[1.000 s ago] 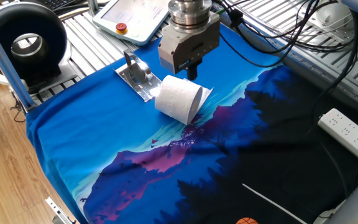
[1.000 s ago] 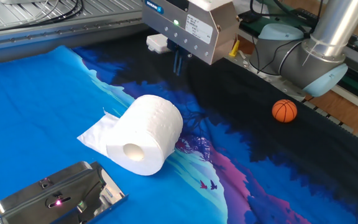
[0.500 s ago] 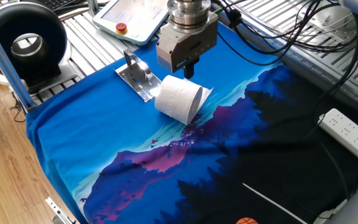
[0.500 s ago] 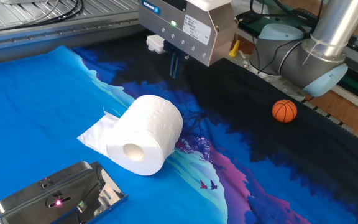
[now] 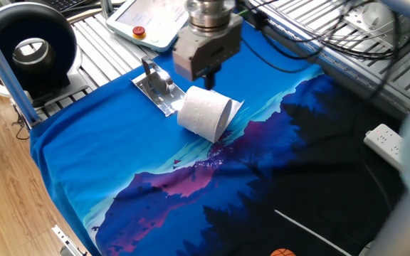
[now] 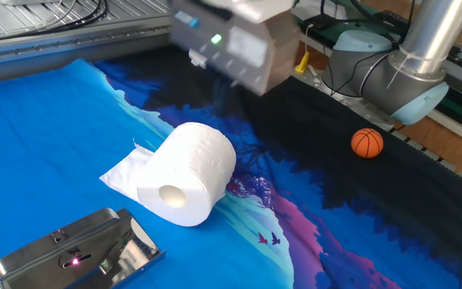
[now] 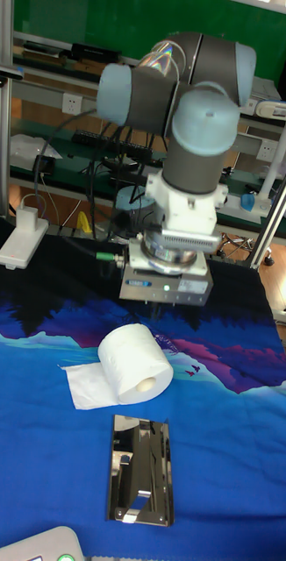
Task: Put the toilet paper on its holder
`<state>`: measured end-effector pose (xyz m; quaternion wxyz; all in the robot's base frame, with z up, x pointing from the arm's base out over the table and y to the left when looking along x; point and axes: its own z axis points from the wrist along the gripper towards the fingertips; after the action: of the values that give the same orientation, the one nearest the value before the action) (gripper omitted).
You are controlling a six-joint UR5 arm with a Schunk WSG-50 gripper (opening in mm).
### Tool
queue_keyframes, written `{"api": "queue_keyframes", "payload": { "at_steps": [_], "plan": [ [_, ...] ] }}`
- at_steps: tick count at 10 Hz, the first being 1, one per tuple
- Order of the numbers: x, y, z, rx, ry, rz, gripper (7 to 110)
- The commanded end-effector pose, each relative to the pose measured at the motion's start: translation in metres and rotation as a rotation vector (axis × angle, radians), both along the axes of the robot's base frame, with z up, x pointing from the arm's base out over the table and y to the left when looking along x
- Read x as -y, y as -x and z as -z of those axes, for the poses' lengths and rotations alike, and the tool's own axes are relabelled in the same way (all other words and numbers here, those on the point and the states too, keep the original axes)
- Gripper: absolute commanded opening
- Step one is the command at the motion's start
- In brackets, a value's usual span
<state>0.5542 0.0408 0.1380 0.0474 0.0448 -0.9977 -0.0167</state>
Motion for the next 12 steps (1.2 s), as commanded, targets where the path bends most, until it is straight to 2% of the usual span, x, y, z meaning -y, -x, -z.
{"api": "queue_keyframes", "payload": {
  "at_steps": [1,3,5,6,7,8,10,11,12],
  "plan": [
    [-0.015,-0.074,0.042,0.102,-0.019,-0.021,7],
    [-0.024,-0.083,0.043,0.144,-0.013,0.005,7],
    [-0.026,-0.080,0.037,0.153,-0.013,0.013,7],
    [-0.026,-0.088,0.041,0.173,-0.018,0.011,7],
    [-0.028,-0.092,0.051,0.165,-0.016,0.012,7],
    [-0.030,-0.093,0.062,0.146,-0.015,0.007,7],
    [-0.030,-0.070,0.073,0.028,-0.021,-0.052,7],
    [-0.034,-0.065,0.078,-0.005,-0.037,-0.036,7],
    [-0.035,-0.068,0.083,-0.005,-0.040,-0.036,7]
  ]
}}
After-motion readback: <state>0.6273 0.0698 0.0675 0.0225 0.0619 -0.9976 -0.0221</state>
